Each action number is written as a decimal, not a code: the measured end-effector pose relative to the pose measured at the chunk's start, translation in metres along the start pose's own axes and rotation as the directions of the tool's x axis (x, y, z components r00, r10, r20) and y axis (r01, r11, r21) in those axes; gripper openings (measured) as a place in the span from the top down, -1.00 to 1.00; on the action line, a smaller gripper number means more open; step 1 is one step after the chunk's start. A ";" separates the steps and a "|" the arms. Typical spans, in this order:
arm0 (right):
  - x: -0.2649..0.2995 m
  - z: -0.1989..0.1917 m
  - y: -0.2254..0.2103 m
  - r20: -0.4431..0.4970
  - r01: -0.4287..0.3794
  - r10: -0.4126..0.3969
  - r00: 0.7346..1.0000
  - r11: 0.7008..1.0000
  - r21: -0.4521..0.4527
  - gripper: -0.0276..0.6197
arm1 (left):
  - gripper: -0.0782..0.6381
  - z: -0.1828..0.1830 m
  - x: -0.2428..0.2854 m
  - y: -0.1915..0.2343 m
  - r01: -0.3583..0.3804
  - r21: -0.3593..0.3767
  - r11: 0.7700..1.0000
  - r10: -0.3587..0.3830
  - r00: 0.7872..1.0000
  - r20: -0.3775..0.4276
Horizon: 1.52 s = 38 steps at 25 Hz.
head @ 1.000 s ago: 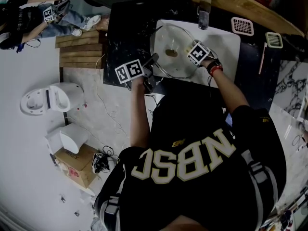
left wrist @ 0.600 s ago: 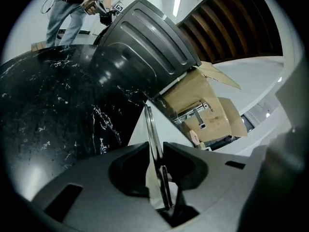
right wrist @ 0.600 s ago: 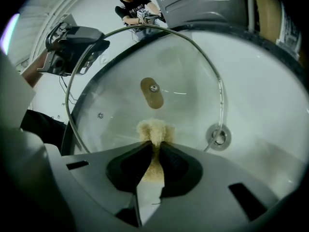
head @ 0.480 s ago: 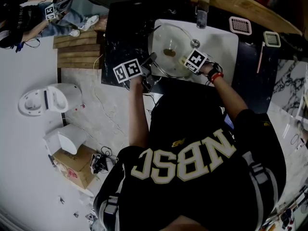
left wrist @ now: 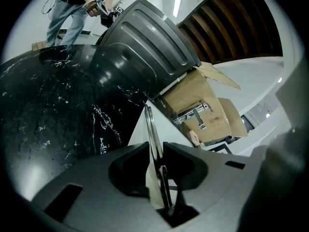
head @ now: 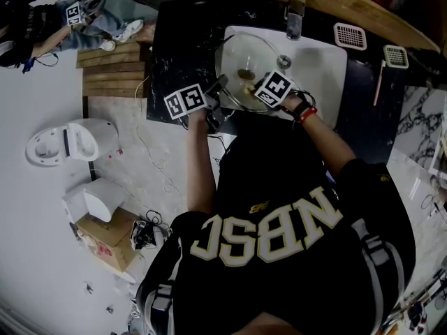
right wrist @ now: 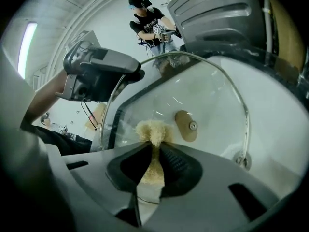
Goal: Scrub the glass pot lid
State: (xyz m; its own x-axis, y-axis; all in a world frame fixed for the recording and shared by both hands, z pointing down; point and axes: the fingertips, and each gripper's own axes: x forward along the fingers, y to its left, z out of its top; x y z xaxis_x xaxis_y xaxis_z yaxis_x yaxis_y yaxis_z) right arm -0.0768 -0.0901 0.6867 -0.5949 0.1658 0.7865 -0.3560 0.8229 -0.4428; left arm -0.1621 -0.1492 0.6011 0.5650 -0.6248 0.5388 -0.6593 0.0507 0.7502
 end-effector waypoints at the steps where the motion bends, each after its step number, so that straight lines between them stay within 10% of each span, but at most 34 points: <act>1: -0.001 0.007 0.001 0.017 0.011 -0.011 1.000 1.000 0.002 0.73 | 0.50 0.000 -0.001 0.000 0.000 -0.001 1.000 0.000 1.000 0.001; 22: 0.006 0.083 -0.097 0.231 0.234 -0.238 0.943 0.971 0.043 0.72 | 0.50 0.000 0.001 0.001 0.006 -0.016 1.000 -0.006 1.000 0.000; 38: 0.018 -0.038 -0.126 -0.025 0.289 -0.288 0.957 0.956 0.048 0.73 | 0.50 0.000 0.000 0.002 0.022 -0.018 1.000 -0.022 1.000 -0.003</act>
State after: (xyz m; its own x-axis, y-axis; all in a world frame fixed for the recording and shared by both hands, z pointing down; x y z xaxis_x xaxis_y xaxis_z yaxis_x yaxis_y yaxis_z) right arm -0.0158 -0.1701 0.7731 -0.4486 -0.0645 0.8914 -0.5472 0.8084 -0.2169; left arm -0.1635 -0.1488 0.6024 0.5804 -0.6238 0.5235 -0.6377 0.0516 0.7686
